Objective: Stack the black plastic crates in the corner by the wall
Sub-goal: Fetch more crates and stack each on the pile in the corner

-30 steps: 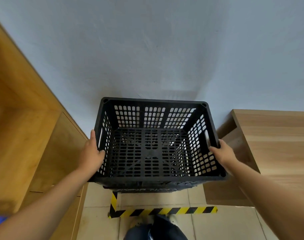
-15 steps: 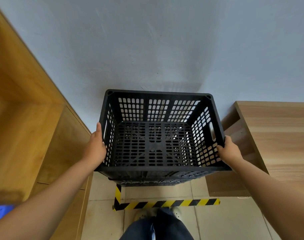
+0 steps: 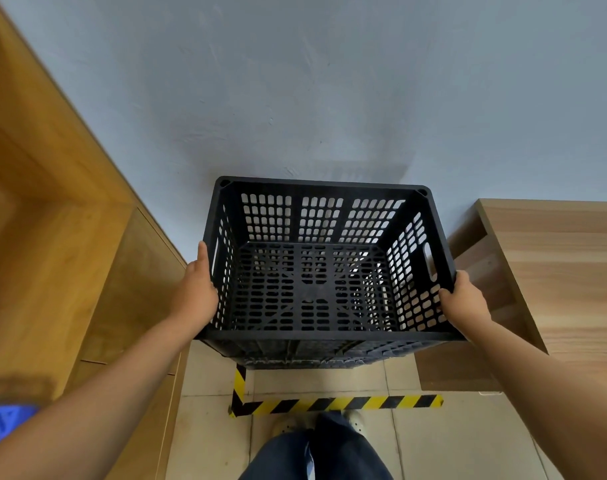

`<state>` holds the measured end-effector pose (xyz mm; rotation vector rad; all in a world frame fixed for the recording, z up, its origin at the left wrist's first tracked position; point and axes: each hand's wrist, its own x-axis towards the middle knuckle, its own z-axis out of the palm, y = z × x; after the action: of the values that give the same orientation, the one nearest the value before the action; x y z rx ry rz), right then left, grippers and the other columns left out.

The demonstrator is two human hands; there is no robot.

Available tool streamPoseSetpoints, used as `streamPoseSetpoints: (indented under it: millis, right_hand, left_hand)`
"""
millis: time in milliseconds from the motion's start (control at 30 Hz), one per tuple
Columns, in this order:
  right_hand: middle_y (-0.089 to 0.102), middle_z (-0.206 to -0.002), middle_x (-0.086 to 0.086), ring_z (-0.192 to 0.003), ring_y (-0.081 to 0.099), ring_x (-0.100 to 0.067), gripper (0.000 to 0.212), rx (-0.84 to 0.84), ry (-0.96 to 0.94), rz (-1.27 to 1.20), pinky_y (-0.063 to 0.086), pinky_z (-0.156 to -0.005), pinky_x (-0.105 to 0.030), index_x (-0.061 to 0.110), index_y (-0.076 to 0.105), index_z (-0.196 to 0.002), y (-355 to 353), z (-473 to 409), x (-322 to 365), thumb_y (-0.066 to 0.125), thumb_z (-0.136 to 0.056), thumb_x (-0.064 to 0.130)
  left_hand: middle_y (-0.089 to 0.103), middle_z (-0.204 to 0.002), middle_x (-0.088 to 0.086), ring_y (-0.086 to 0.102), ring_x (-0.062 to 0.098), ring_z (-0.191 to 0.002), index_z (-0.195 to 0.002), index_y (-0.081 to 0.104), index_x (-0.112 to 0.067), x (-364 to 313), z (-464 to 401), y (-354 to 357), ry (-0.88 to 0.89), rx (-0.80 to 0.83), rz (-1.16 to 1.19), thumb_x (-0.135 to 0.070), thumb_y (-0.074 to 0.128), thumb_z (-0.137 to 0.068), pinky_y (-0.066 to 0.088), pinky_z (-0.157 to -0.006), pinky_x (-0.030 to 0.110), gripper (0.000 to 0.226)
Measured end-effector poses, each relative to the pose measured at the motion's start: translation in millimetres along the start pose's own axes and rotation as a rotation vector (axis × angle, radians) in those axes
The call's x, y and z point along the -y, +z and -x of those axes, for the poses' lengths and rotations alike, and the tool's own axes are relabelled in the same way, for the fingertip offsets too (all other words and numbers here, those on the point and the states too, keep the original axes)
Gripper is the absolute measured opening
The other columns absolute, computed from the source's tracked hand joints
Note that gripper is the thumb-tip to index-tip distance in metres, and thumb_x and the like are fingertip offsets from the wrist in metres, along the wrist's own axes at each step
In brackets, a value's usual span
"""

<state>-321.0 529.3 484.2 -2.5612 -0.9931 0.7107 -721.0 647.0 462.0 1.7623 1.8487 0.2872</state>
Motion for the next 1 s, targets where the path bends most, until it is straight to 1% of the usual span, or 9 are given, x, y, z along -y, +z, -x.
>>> streamPoseSetpoints:
  millis: [167,333,500,667,700,733,800,867,1000]
  right_hand:
    - [0.061,-0.110,-0.019,-0.082,0.056,-0.024,0.038,-0.023,-0.018,-0.004,0.054,-0.072,-0.042,0.006,0.037,-0.131,1,-4,0,0.045,-0.095,0.016]
    - [0.059,-0.100,-0.014,-0.079,0.056,-0.023,0.038,-0.034,-0.020,-0.004,0.052,-0.066,-0.038,0.005,0.038,-0.131,2,-3,0,0.046,-0.095,0.015]
    - [0.061,-0.106,-0.019,-0.079,0.056,-0.024,0.040,-0.032,-0.021,-0.007,0.054,-0.069,-0.040,0.003,0.038,-0.132,2,0,-2,0.046,-0.095,0.015]
    - [0.056,-0.092,-0.012,-0.071,0.055,-0.022,0.039,-0.037,-0.031,0.027,0.049,-0.060,-0.035,0.004,0.037,-0.132,3,4,-2,0.045,-0.095,0.014]
    - [0.058,-0.096,-0.013,-0.072,0.056,-0.023,0.040,-0.052,-0.037,0.040,0.051,-0.061,-0.037,0.006,0.036,-0.132,3,5,-1,0.046,-0.095,0.016]
    - [0.059,-0.105,-0.014,-0.077,0.059,-0.026,0.042,-0.079,-0.051,0.065,0.053,-0.064,-0.040,0.009,0.035,-0.133,4,7,0,0.046,-0.094,0.019]
    - [0.055,-0.125,-0.015,-0.092,0.063,-0.030,0.050,-0.138,-0.106,0.145,0.056,-0.068,-0.045,0.014,0.030,-0.136,8,11,0,0.048,-0.091,0.027]
    - [0.049,-0.134,-0.013,-0.105,0.061,-0.031,0.059,-0.166,-0.152,0.200,0.057,-0.072,-0.048,0.015,0.026,-0.140,12,13,-2,0.049,-0.089,0.032]
    - [0.044,-0.140,-0.010,-0.119,0.052,-0.029,0.063,-0.223,-0.197,0.201,0.054,-0.084,-0.049,0.013,0.028,-0.141,13,10,-4,0.052,-0.087,0.035]
  left_hand:
    - [0.041,-0.139,0.010,0.058,0.020,-0.071,-0.150,-0.008,-0.029,-5,-5,-3,-0.005,-0.011,-0.006,-0.001,0.042,-0.093,0.052,-0.057,0.033,0.081]
    - [0.040,-0.141,0.011,0.060,0.021,-0.075,-0.151,-0.007,-0.029,-5,-1,-4,0.012,-0.008,0.013,-0.001,0.042,-0.094,0.055,-0.063,0.037,0.080]
    - [0.036,-0.147,0.010,0.058,0.017,-0.076,-0.151,-0.006,-0.029,-5,3,-7,0.010,-0.001,0.040,0.000,0.040,-0.094,0.054,-0.066,0.034,0.079]
    - [0.034,-0.147,0.012,0.060,0.022,-0.090,-0.151,-0.009,-0.026,-4,3,-9,0.042,0.031,-0.003,0.000,0.040,-0.094,0.055,-0.071,0.035,0.079]
    - [0.029,-0.151,0.012,0.059,0.025,-0.101,-0.151,-0.009,-0.024,-5,4,-10,0.055,0.028,-0.031,0.000,0.041,-0.094,0.054,-0.078,0.034,0.079]
    - [0.019,-0.156,0.012,0.050,0.030,-0.121,-0.151,-0.008,-0.021,-5,5,-10,0.068,0.021,-0.081,-0.003,0.042,-0.095,0.050,-0.094,0.037,0.077]
    - [-0.004,-0.160,0.011,0.005,0.030,-0.147,-0.151,-0.008,-0.018,-4,10,-8,0.132,0.012,-0.274,-0.018,0.042,-0.097,0.016,-0.119,0.044,0.073]
    - [-0.015,-0.159,0.011,-0.020,0.023,-0.143,-0.150,-0.008,-0.020,-2,14,-3,0.205,0.016,-0.455,-0.040,0.038,-0.097,-0.006,-0.115,0.045,0.073]
    - [-0.015,-0.158,0.010,-0.024,0.020,-0.141,-0.151,0.003,-0.021,-1,13,1,0.222,-0.008,-0.512,-0.052,0.038,-0.093,-0.010,-0.114,0.044,0.075]
